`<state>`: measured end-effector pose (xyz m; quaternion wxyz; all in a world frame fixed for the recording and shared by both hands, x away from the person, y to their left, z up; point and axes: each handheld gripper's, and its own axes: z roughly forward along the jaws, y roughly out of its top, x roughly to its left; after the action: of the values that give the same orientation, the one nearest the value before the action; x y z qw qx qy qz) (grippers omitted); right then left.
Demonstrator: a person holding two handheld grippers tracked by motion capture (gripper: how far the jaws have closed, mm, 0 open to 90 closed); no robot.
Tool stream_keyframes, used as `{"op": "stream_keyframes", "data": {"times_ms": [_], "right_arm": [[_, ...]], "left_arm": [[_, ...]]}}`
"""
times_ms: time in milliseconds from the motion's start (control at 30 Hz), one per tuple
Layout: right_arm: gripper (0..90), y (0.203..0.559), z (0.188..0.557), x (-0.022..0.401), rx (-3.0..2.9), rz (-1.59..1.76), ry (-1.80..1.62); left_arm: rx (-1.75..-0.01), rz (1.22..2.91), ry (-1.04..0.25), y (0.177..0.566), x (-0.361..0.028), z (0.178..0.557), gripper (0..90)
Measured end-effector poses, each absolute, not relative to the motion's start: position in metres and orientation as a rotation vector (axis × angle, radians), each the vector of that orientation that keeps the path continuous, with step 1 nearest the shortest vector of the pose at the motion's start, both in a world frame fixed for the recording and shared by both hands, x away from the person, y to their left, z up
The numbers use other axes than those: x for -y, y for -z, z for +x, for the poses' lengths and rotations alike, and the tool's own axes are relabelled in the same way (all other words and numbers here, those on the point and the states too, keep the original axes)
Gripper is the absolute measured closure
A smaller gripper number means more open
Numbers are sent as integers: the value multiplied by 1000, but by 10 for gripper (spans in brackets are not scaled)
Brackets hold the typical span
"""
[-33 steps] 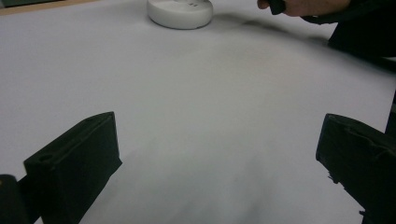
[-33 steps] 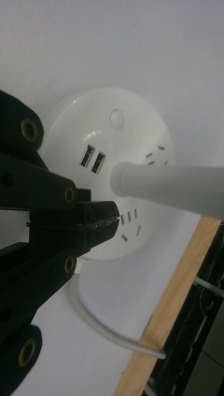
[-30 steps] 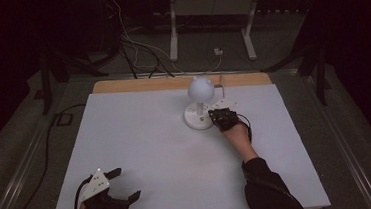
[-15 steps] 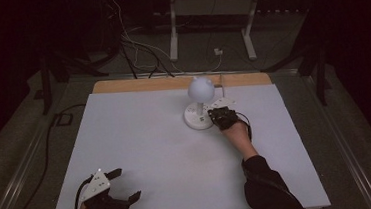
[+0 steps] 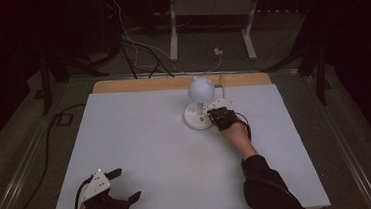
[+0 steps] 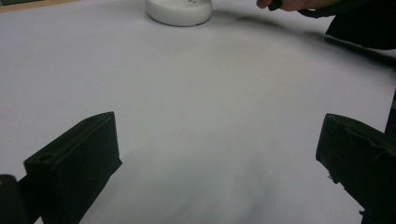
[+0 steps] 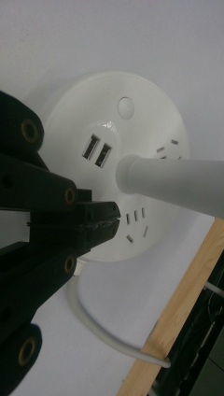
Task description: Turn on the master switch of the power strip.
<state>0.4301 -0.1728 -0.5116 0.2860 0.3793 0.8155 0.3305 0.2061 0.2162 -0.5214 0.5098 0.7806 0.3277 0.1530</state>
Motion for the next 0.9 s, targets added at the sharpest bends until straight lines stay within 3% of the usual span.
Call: {"op": "stream_keyframes", "data": {"times_ms": [900], "right_arm": [[900, 511, 431, 169, -2199, 991, -835]], "left_arm": [[-790, 1882, -371, 522, -216, 206, 1]]}}
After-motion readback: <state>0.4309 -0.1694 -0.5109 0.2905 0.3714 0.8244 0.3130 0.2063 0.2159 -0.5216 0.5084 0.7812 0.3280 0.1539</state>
